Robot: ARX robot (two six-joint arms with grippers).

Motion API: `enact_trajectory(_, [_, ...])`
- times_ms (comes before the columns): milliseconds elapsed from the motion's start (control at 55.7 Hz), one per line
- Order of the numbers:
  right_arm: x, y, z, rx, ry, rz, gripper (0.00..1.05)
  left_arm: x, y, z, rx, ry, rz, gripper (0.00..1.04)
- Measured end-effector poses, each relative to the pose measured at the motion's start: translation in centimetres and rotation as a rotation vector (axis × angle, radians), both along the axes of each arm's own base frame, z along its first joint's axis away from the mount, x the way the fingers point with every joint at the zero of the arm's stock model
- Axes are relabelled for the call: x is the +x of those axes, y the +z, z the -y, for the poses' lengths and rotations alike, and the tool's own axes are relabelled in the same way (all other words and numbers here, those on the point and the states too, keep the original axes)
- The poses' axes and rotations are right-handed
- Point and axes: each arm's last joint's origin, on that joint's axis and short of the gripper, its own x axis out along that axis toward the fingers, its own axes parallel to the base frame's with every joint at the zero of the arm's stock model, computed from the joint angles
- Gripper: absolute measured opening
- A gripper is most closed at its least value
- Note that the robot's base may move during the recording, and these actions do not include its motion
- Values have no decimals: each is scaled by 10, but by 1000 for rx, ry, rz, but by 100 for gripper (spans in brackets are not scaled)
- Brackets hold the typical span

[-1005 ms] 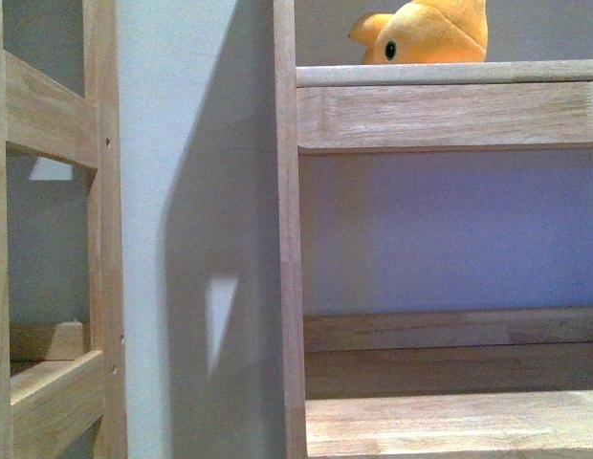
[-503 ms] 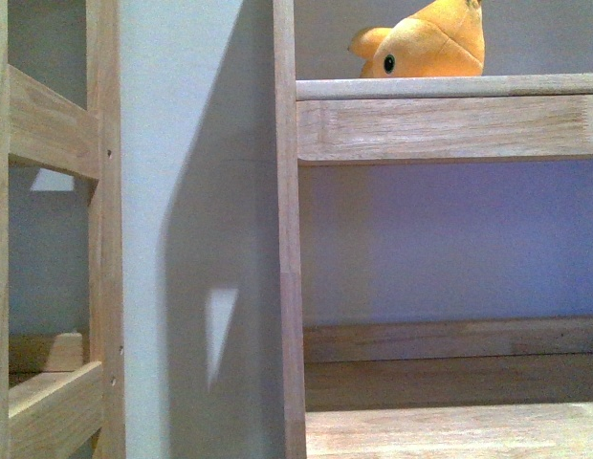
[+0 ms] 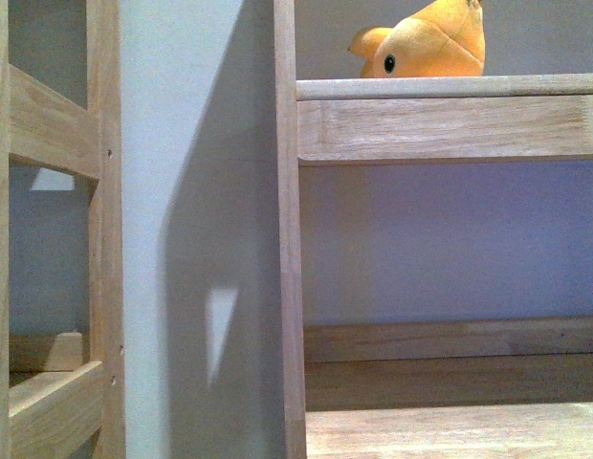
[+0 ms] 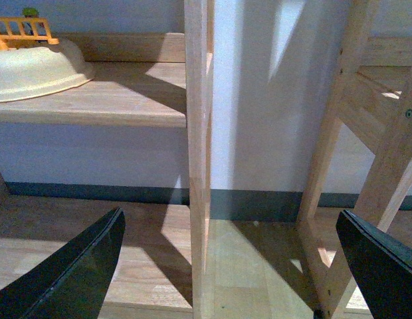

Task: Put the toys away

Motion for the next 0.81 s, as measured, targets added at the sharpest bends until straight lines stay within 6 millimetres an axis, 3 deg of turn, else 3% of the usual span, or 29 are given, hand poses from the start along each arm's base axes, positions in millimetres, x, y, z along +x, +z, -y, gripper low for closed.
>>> enact_trajectory(233, [0,-16,8,-14,28,-5,26,0,0,0,0,0,0,98])
enact_trajectory(341, [0,-23,17,-16,-10,-5,3,0,0,0,0,0,0,98])
enact_trajectory(808, [0,-39,18,-18,-7,-6,3,0,0,0,0,0,0,98])
